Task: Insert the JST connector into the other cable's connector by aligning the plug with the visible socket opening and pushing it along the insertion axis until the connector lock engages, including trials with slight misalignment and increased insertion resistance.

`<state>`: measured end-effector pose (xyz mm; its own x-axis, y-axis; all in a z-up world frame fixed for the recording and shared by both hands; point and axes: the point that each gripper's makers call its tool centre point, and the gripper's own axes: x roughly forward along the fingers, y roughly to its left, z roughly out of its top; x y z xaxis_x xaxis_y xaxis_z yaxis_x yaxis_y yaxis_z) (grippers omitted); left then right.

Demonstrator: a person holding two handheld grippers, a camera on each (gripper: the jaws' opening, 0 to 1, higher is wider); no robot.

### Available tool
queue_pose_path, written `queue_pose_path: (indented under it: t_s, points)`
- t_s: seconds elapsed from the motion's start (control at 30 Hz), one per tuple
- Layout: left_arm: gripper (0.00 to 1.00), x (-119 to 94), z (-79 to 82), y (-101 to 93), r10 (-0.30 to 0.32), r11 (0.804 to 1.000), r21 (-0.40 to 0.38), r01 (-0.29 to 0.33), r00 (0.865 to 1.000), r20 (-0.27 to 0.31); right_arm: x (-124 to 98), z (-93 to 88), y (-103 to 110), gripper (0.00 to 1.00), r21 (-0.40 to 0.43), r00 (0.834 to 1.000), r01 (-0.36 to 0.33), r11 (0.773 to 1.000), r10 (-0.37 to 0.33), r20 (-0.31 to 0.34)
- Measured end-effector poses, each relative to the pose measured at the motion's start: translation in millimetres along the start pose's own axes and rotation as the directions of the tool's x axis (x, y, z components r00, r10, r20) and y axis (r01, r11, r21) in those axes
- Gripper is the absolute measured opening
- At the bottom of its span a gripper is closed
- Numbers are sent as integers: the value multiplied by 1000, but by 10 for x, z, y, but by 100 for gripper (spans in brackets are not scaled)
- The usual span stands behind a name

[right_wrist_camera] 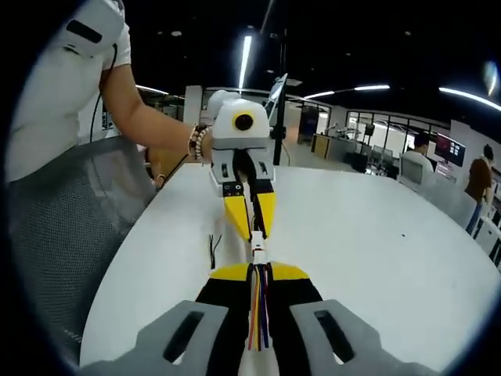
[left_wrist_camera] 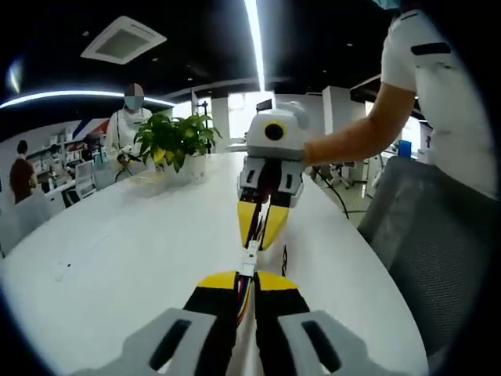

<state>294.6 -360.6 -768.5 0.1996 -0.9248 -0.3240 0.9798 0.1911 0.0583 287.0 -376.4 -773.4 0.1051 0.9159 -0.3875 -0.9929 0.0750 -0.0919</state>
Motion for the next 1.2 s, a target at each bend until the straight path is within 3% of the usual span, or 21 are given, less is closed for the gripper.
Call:
queue_pose_path:
  t_s: [0.67,1.2]
  points:
    - [1,-22,-15,53,5,1000,21,-4,1000,-17,23,-2,8,4,-10,1000,-1,1000,0,-10]
    - [1,-13,3,18,5,1000,27,-4,1000,-18,8,39,-5,4,13,1000,5,1000,-6,20]
